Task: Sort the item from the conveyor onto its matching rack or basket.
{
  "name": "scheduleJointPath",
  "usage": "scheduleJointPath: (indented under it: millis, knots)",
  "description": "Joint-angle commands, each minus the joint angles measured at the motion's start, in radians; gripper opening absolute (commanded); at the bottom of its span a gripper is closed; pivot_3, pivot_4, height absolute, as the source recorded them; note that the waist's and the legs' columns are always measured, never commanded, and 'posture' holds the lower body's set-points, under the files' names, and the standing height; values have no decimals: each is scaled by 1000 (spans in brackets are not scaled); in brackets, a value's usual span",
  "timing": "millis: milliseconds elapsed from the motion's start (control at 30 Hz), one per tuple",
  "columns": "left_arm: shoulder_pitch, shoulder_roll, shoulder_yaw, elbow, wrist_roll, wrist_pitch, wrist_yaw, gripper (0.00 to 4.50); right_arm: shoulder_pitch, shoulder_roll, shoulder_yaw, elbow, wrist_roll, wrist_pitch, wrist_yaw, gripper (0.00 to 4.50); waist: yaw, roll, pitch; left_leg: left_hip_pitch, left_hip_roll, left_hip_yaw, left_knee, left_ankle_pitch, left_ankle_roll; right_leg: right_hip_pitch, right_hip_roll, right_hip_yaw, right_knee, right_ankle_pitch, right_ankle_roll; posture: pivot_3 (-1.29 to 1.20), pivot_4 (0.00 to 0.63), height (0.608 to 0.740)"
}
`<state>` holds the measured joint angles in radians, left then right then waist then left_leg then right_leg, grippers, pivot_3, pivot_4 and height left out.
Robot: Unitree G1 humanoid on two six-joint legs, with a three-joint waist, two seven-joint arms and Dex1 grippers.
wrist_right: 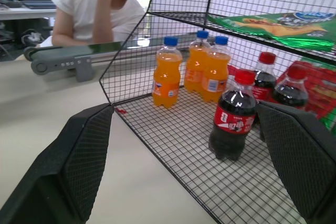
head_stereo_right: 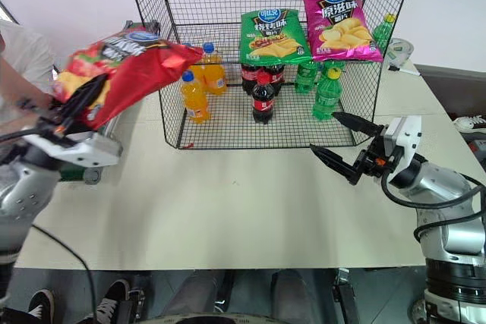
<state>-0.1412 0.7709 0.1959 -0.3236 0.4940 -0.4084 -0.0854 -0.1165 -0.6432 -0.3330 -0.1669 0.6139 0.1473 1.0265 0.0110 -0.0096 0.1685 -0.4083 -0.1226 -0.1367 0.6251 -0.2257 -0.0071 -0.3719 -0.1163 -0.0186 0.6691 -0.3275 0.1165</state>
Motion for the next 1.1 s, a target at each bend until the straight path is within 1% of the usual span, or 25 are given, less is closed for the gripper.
scheduleJointPath:
  millis: [33, 133, 267, 300, 367, 433, 500, 600, 667, 800, 933, 1100]
  knots:
    - [-113, -47, -65, 47, 27, 26, 4, 46, -3, 19, -7, -73, 16, -9, -42, 4500, -2, 0, 0, 0, 0, 0, 0, 0, 0, 0, 0, 0, 1, 0, 0, 0, 150, 740]
    - [-244, -109, -138, 175, 102, 41, 61, 46, -21, 48, -5, -104, 36, 5, -94, 4500, 1, 0, 0, 0, 0, 0, 1, 0, 0, 0, 1, 0, 2, 0, 0, 0, 150, 740]
    - [-360, -177, -209, 315, 186, 53, 150, 46, -17, 75, 27, -121, 13, -1, -119, 4500, 1, 0, 0, 0, 0, 0, 2, 0, 0, 0, 1, 0, 2, 0, 0, 0, 150, 740]
    - [-406, -210, -237, 379, 201, 51, 183, 46, -18, 85, 43, -125, 4, -5, -127, 4500, 1, -1, 0, -1, 0, 0, 3, 0, 0, 0, 1, 0, 2, 0, 1, 0, 150, 740]
    - [-485, -276, -284, 491, 234, 93, 230, 46, -25, 97, 64, -129, -9, -12, -133, 4500, 4, -1, 0, -1, 0, 0, 4, 0, 0, 0, 1, 0, 3, 0, 1, 0, 150, 740]
    - [-530, -303, -316, 557, 266, 101, 270, 46, -37, 101, 76, -127, -14, -14, -139, 4500, 3, -1, 1, -1, -1, 0, 5, 1, 0, 0, 3, 0, 3, 1, 2, 0, 150, 740]
    - [-594, -352, -332, 658, 280, 158, 325, 46, -65, 115, 88, -143, 11, 7, -158, 4500, 1, -1, 1, -1, -1, 0, 5, 0, 0, 0, 3, 0, 3, 1, 3, 0, 150, 740]
    - [-691, -394, -364, 784, 305, 213, 400, 46, -80, 129, 119, -157, 2, 8, -168, 4500, -5, -2, 1, -2, -1, 0, 5, 2, -3, -1, 3, 1, 4, 1, 3, 0, 150, 740]
    - [-748, -421, -365, 864, 275, 224, 427, 46, -90, 143, 135, -160, -2, 8, -184, 4500, -5, -3, 2, -2, -1, 0, 4, 3, -5, -1, 3, 1, 3, 1, 3, 0, 150, 740]
    - [-832, -447, -384, 994, 271, 268, 487, 46, -106, 165, 161, -161, -12, 5, -206, 4500, -5, -3, 2, -2, -1, 0, 4, 3, -5, -1, 3, 1, 4, 1, 3, 0, 150, 740]
    - [-894, -482, -371, 1126, 233, 303, 554, 46, -116, 175, 175, -151, -19, 0, -215, 4500, -3, -3, 2, -2, -1, 0, 5, 3, -5, -1, 3, 1, 4, 1, 3, 0, 150, 740]
    - [-949, -517, -361, 1248, 162, 286, 584, 46, -124, 170, 182, -143, -24, -4, -211, 4500, -8, -4, 2, -2, -1, 1, 5, 3, -5, -2, 3, 1, 4, 1, 3, 0, 150, 740]
